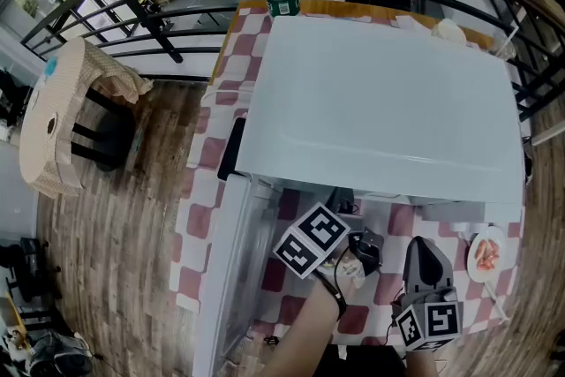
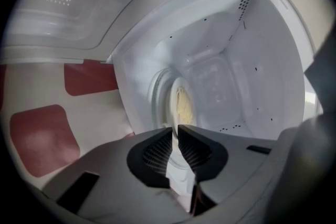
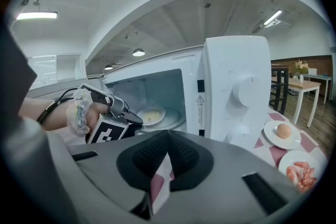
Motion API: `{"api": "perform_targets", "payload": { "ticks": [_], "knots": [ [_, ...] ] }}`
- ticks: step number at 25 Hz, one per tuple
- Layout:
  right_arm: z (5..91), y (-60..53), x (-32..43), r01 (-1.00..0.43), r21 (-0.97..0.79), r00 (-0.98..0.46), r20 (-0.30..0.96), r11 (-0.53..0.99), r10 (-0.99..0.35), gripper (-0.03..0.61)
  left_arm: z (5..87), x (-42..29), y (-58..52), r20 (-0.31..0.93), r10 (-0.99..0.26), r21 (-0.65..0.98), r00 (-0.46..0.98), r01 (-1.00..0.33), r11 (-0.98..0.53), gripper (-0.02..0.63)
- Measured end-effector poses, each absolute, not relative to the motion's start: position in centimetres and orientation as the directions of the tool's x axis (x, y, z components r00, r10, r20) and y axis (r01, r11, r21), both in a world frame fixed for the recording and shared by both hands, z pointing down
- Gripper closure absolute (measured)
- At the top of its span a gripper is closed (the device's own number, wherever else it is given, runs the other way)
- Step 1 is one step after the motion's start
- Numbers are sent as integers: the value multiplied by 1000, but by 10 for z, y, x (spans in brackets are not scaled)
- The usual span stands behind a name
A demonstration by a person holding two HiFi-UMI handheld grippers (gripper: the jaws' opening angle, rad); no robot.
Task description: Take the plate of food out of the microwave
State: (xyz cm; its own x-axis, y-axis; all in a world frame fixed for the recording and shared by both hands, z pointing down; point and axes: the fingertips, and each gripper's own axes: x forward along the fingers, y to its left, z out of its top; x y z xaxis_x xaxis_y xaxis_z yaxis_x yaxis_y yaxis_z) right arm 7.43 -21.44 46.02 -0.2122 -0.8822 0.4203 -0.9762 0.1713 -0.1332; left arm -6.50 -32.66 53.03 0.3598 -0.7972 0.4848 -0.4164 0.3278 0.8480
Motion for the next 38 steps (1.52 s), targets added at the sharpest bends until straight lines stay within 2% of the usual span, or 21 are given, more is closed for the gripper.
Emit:
{"api": "perform_targets", "payload": {
  "ticks": [10, 24, 30, 34, 38],
  "knots": [
    [460, -213, 71, -972, -141, -230, 413, 187, -881, 586, 529, -70, -317, 459, -808, 870, 371, -372, 323, 568],
    [455, -210, 61, -957, -176, -285, 401, 232, -870, 586, 518, -69, -271, 438, -815, 872, 379, -401, 282, 570],
    [455, -223, 53, -928, -277, -345, 379, 250, -859, 586, 519, -72, -262, 427, -812, 878, 397, -398, 267, 569],
    [463, -236, 48, -877, -426, -395, 378, 221, -838, 583, 519, -73, -257, 415, -808, 883, 419, -401, 246, 569],
    [473, -244, 40, -841, -506, -417, 383, 190, -824, 534, 518, -74, -254, 408, -807, 877, 427, -430, 215, 569]
  ]
}}
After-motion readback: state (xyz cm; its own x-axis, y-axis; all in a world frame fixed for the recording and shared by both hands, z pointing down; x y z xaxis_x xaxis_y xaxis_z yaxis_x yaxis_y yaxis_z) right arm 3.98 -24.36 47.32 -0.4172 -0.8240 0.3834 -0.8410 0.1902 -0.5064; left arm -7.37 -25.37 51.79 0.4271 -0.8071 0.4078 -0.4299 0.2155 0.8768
